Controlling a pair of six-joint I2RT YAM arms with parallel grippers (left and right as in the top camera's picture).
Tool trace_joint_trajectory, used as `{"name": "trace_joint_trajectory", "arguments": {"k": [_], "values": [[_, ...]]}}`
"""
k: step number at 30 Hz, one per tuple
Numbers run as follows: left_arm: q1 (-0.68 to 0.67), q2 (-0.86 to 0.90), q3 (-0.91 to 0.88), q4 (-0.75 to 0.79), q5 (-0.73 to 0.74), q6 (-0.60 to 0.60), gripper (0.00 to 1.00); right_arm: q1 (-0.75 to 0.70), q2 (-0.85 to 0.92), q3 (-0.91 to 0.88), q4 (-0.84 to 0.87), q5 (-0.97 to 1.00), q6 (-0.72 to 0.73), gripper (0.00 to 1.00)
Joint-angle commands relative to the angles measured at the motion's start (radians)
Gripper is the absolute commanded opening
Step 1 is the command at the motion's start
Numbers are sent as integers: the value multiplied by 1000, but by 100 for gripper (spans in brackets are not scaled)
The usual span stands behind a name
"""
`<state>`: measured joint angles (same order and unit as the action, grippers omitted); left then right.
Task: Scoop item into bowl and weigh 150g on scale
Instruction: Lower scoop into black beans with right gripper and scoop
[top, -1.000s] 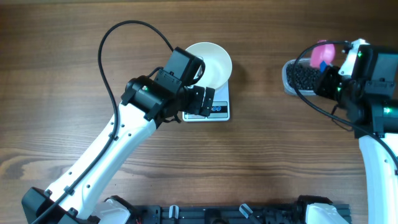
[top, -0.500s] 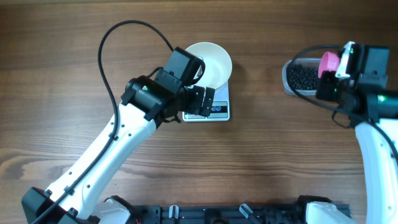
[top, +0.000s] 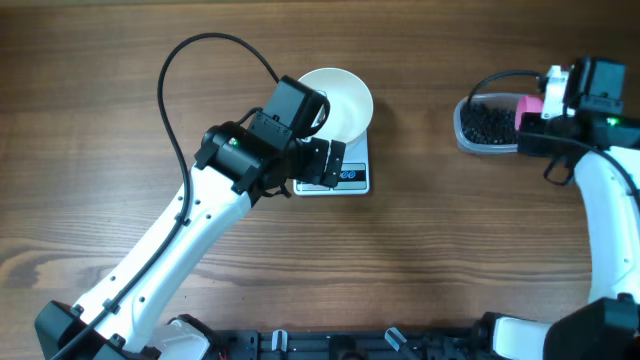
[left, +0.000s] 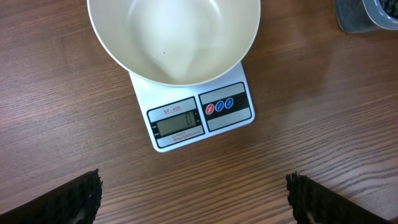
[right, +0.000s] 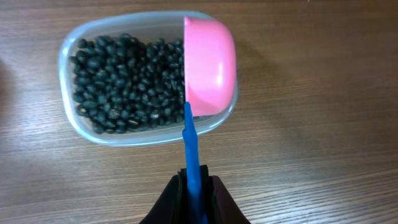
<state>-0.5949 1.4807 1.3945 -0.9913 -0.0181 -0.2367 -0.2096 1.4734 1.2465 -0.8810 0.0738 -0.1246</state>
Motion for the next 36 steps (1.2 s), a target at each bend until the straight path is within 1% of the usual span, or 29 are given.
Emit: {"name": "trace_joint_trajectory", "arguments": {"k": [1,6,9,13,23,27,31,36], "values": [[-3,-14,16,0,-10,20,100,-7,40,8,5,-49,-59,4],[-3,-14,16,0,-10,20,100,-7,91,8,5,-68,-58,4],[-3,-14,16,0,-10,20,100,-7,120,8,7,-141,-61,4],[-3,-14,16,0,-10,20,100,-7,126,8,6,-275,-140,4],[-3,-14,16,0,-10,20,100,-15,127,6,2,-303,-143,4],[-3,-14,16,0,-10,20,100,-63,134,-6,2,-428,-193,4],[-3,-14,16,0,-10,20,100,-126,169,-28,7,-500,-195,5],[-3,-14,16,0,-10,20,100,-167,193,-31,5,-599,-197,4]]}}
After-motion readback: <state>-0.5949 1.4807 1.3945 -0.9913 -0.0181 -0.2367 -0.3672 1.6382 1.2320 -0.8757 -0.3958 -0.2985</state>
